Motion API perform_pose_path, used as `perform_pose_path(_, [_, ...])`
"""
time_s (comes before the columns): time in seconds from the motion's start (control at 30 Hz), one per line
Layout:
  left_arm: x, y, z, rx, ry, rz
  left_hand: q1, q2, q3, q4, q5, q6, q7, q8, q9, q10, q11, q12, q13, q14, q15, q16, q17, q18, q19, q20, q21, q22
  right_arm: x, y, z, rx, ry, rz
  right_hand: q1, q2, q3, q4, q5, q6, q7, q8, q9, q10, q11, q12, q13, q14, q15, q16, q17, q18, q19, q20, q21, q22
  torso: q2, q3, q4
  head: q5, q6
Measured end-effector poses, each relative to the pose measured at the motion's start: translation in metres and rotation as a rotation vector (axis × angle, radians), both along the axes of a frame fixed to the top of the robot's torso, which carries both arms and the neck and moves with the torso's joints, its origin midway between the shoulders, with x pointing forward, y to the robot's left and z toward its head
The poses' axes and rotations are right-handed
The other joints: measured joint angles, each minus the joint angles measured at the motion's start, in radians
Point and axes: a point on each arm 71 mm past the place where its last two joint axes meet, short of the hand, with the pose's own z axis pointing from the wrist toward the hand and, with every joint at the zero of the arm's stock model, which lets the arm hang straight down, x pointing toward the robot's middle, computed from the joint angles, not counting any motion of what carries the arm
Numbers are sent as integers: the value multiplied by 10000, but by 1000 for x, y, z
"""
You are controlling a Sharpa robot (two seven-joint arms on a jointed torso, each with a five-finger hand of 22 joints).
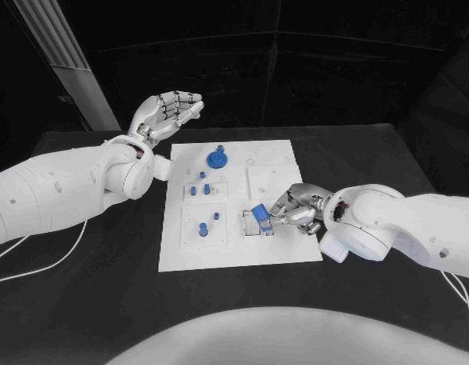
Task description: Assemble the parts on the task board
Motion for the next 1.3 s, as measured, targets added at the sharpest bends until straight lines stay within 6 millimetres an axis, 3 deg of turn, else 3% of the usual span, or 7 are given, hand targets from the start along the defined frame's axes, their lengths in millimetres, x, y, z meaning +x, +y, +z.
perform_pose_path(0.8, [0, -1, 0, -4, 1, -15, 0, 0, -28, 28, 0, 0, 0, 34, 0, 0, 0, 0, 0, 0, 0, 0, -14, 0, 0, 0, 0, 3, 4, 4, -11, 47, 1309, -244, -235, -17, -124, 122, -294, 141, 44, -229, -53, 0, 1, 0, 0, 0, 0, 0, 0, 0, 0, 0, 0, 0, 0, 10, -15, 41, 0])
perform_pose_path(1.03, [0, 0, 0, -2, 3, -4, 0, 0, -28, 28, 0, 0, 0, 34, 0, 0, 0, 0, 0, 0, 0, 0, -14, 0, 0, 0, 0, 3, 7, 7, -13, 38, 1367, -250, -334, -53, -197, 196, -442, 255, -25, -307, -72, 1, 1, 0, 0, -37, -37, 0, 0, 0, 0, 0, 0, 0, -5, 10, -19, 50, 0])
perform_pose_path(1.07, [0, 0, 0, -2, 3, -4, 0, 0, -28, 28, 0, 0, 0, 34, 0, 0, 0, 0, 0, 0, 0, 0, -14, 0, 0, 0, 0, 0, 7, 8, -13, 38, 1373, -248, -341, -48, -214, 212, -487, 354, -95, -347, -88, 0, 1, 0, 0, -39, -38, 0, 0, 0, 0, 0, 0, 0, -6, 9, -19, 50, 0])
perform_pose_path(1.23, [0, 0, 0, -3, 4, -5, 0, 0, -28, 28, 0, 0, 0, 33, 0, 0, 0, 0, 0, 0, 0, 0, -13, 0, 0, 0, 0, -5, 8, 10, -14, 31, 1402, -245, -352, -57, -262, 260, -558, 381, -100, -363, -100, 1, 1, 0, 0, -39, -38, 0, 0, -1, 0, 0, 0, 0, -7, 7, -19, 37, 0])
perform_pose_path(1.3, [0, 0, 0, -4, 5, -6, 0, 0, -28, 28, 0, 0, 0, 33, 0, 0, 0, 0, 0, 0, 0, 0, -13, 0, 0, 0, 0, -5, 9, 10, -14, 15, 1418, -257, -456, -56, -276, 274, -563, 562, -202, -430, -130, 0, 1, 0, 0, -39, -39, 0, 0, -1, 0, 0, 0, 0, -7, 7, -17, 43, 0])
